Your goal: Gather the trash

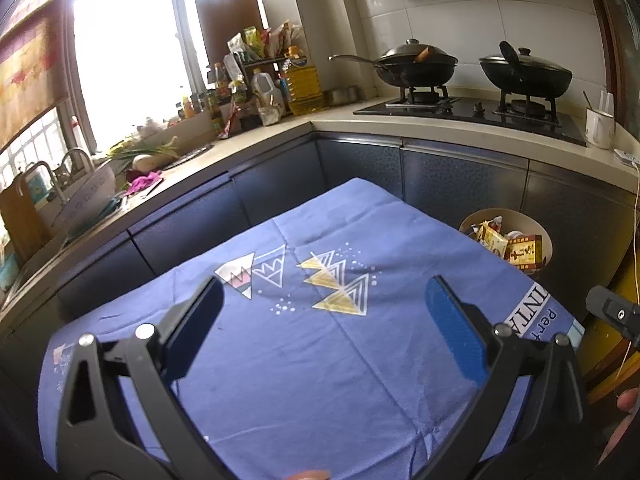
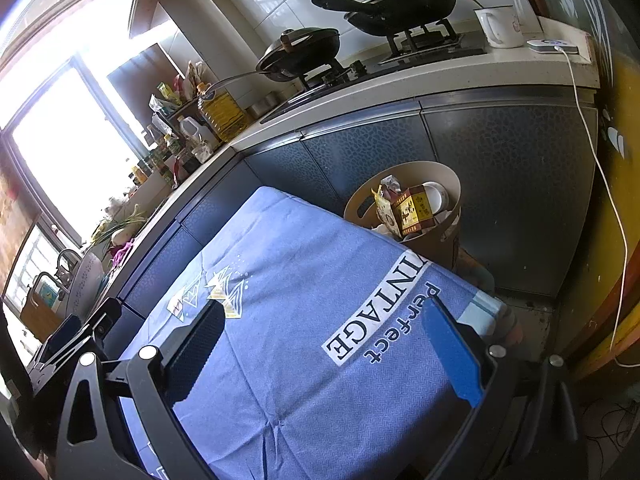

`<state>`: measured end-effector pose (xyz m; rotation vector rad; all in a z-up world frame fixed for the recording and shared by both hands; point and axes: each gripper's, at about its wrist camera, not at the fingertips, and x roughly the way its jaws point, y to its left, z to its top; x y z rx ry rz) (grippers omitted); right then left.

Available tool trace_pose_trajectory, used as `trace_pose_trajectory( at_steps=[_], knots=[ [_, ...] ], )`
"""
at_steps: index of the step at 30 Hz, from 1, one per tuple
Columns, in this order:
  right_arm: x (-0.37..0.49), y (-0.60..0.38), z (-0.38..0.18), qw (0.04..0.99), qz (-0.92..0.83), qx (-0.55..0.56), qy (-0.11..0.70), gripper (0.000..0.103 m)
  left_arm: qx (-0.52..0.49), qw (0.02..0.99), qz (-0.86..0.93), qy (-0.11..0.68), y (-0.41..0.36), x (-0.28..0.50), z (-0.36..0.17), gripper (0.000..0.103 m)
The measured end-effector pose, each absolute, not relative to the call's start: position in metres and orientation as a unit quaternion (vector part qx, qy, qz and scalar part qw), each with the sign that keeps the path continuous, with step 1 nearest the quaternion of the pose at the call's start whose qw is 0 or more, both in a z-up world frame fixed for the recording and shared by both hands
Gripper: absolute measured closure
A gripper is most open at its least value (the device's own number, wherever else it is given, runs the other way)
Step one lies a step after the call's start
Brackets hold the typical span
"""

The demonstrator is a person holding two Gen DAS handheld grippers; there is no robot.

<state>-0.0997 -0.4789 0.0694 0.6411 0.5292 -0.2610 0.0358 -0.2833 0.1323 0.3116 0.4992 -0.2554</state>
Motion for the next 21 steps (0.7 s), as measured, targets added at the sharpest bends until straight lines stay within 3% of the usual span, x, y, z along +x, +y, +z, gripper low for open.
trace_pose_trajectory(
  at_steps=[21],
  knots=[
    [-0.1025,-0.4768,0.0753,0.908,-0.127,0.309,0.251,0.007,0.156,0.943,-0.138,0.259,-0.2891,0.0351,0.1288,0.006]
  ],
)
